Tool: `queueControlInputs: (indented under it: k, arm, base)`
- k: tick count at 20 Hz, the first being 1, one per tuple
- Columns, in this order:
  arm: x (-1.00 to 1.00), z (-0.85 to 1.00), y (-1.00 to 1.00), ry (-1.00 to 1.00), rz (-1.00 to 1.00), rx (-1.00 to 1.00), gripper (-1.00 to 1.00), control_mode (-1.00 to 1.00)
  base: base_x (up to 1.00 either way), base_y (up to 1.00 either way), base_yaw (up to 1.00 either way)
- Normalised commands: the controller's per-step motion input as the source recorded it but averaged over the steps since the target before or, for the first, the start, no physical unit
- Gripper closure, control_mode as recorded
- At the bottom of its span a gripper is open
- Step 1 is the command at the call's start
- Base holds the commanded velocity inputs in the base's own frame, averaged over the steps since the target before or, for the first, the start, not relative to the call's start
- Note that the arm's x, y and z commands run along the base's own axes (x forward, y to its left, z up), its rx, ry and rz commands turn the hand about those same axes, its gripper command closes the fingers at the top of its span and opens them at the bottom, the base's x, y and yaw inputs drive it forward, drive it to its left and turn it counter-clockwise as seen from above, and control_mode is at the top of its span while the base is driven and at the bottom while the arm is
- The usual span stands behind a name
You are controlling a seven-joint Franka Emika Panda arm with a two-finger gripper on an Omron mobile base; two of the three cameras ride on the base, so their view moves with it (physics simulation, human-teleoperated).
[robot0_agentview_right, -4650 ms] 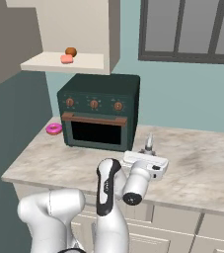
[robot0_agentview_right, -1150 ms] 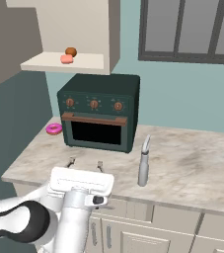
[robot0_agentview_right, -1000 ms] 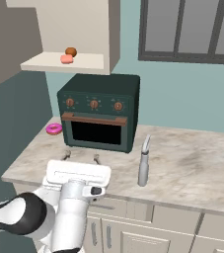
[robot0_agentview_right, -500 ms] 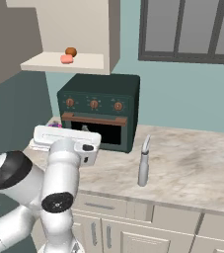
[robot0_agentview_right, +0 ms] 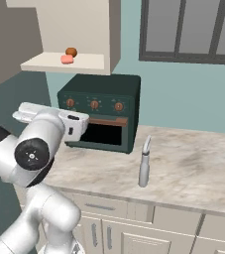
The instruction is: Pick the spray and bar soap from the cabinet and place them on the counter.
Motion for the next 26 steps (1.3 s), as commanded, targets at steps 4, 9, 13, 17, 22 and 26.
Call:
queueControlInputs:
  k: [4, 9, 13, 17, 22, 26]
  arm:
    - [0.37, 0.02, 0.4, 0.25, -0.06, 0.0, -1.0, -1.0]
    - [0.25, 0.07, 0.26, 0.18, -0.06, 0.04, -1.0, -1.0]
    - [0.08, 0.45, 0.06, 0.31, -0.07, 0.0, -1.0, -1.0]
    - [0.0, 0.58, 0.0, 0.34, -0.02, 0.0, -1.0, -1.0]
    - [0.15, 0.39, 0.05, 0.24, -0.01, 0.0, -1.0, -1.0]
    - [0.3, 0.06, 0.03, 0.08, 0.07, -0.02, -1.0, -1.0]
  base:
    - [0.0, 0.0, 0.0]
    - [0.0, 0.0, 0.0]
    - [0.0, 0.0, 0.0]
    - [0.0, 0.0, 0.0]
    - [0.0, 0.0, 0.0]
    - [0.0, 0.0, 0.0]
